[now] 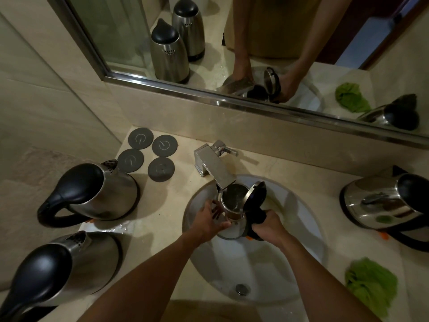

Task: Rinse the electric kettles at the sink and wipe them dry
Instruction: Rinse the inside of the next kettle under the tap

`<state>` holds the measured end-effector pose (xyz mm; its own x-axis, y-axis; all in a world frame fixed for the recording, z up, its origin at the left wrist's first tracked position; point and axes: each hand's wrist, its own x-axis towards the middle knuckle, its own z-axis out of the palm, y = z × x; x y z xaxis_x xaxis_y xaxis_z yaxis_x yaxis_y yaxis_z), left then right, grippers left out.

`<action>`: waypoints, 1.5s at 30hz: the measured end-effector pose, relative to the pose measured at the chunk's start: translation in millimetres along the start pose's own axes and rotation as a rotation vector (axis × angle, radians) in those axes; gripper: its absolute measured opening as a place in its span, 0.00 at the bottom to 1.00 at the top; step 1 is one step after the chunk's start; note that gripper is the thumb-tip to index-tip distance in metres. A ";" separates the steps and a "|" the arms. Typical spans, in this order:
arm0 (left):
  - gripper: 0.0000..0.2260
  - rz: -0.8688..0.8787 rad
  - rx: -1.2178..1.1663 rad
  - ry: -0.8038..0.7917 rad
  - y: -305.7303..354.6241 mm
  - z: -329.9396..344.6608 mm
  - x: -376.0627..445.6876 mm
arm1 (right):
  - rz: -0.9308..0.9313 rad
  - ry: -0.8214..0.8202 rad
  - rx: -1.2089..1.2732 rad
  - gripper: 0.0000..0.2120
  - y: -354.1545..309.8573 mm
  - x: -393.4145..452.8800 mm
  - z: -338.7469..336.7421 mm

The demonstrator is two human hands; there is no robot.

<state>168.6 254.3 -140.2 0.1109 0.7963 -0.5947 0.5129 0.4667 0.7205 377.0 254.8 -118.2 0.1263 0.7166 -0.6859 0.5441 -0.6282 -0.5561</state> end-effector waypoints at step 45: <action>0.37 0.034 0.031 0.025 -9.9 6.4 12.0 | 0.053 -0.037 -0.004 0.09 -6.5 10.8 -6.7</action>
<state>170.4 256.8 -156.7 0.1071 0.8212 -0.5606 0.5354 0.4274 0.7285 380.4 268.7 -118.8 0.1241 0.6709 -0.7311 0.5406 -0.6635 -0.5172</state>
